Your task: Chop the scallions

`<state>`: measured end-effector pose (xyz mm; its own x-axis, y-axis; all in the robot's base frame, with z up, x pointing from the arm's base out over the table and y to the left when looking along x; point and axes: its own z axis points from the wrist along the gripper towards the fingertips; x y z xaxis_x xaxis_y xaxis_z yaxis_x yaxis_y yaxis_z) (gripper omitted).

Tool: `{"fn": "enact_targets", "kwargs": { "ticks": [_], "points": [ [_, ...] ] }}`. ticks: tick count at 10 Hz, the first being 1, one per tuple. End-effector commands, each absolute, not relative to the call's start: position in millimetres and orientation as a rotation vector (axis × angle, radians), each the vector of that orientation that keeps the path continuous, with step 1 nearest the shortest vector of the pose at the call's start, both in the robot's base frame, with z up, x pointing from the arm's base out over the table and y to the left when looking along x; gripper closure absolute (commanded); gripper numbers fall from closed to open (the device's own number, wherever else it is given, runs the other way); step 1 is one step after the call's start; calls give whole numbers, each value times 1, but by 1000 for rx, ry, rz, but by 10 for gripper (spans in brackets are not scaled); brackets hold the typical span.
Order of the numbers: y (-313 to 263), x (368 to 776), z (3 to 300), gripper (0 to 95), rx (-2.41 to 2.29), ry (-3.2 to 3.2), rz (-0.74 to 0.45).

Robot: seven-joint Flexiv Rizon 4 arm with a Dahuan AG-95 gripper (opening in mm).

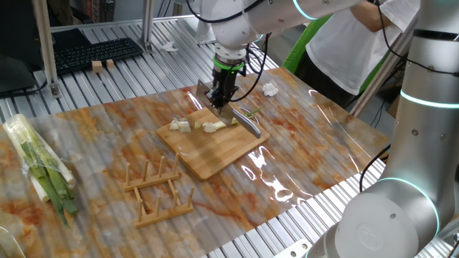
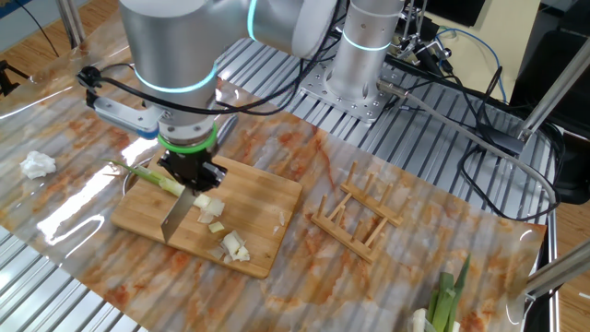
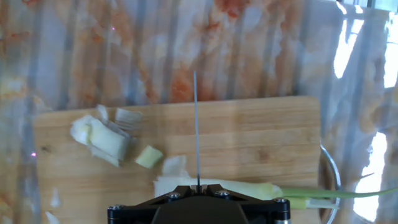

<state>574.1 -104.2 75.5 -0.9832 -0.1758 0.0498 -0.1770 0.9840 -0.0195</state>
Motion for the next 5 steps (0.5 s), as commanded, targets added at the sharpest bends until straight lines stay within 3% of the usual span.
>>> {"fn": "enact_targets", "kwargs": {
  "ticks": [1,5],
  "points": [
    [-114,568,75,950,278,-3083,16],
    [-119,558,74,950,274,-3090,10]
  ]
}}
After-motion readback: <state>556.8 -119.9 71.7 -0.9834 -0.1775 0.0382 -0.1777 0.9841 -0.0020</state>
